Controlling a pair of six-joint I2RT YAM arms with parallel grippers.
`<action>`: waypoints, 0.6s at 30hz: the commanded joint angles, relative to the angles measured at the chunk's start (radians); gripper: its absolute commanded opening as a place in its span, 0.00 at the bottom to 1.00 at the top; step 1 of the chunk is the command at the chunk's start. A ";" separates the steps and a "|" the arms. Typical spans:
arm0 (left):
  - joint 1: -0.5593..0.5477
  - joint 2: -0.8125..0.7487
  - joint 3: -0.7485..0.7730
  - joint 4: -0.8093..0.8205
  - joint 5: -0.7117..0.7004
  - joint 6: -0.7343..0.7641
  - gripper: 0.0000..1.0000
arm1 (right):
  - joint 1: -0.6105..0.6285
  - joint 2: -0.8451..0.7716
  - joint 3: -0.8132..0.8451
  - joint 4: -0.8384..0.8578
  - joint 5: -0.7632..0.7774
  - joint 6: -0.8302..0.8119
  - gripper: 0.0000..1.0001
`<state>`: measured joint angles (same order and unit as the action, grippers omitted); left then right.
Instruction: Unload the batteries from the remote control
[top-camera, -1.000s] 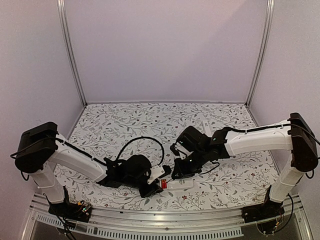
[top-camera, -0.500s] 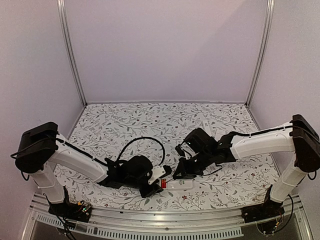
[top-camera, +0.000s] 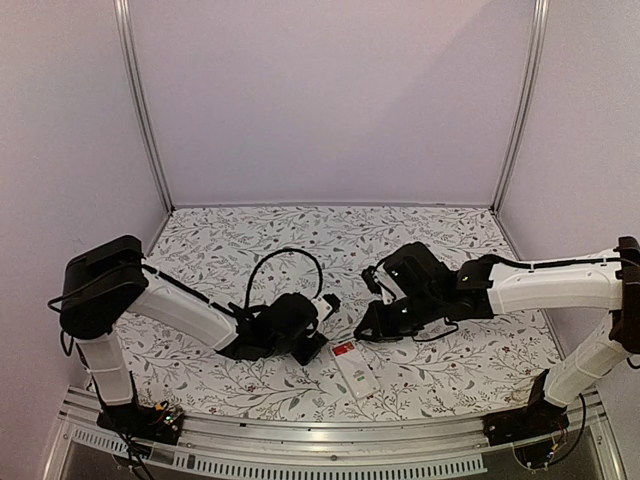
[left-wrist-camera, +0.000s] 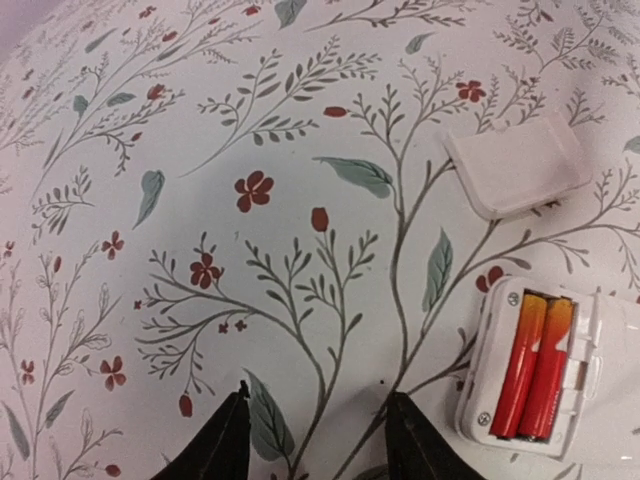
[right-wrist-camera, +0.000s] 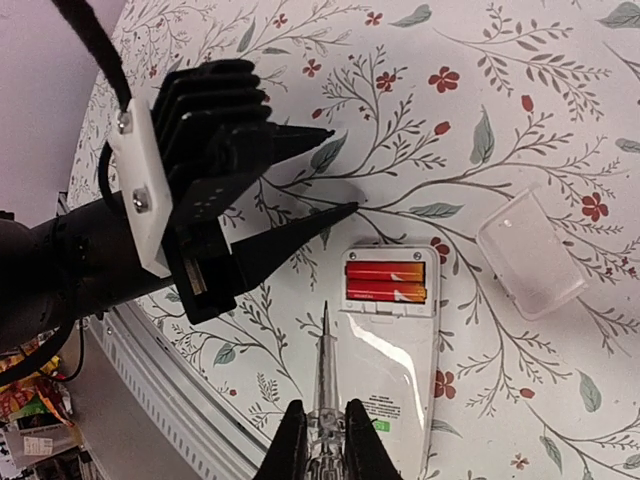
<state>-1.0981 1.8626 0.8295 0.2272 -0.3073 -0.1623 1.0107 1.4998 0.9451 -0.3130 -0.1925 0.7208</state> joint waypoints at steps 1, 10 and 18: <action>0.027 0.012 0.034 -0.021 -0.062 -0.065 0.46 | -0.016 -0.029 -0.022 -0.065 0.097 -0.009 0.00; 0.036 -0.098 0.039 -0.130 0.080 -0.376 0.47 | -0.028 -0.026 -0.057 -0.104 0.147 0.016 0.00; 0.034 -0.168 -0.041 -0.016 0.335 -0.594 0.48 | -0.028 -0.018 -0.084 -0.093 0.110 0.015 0.00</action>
<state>-1.0691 1.7187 0.8314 0.1471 -0.1383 -0.6075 0.9867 1.4933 0.8791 -0.4034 -0.0780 0.7307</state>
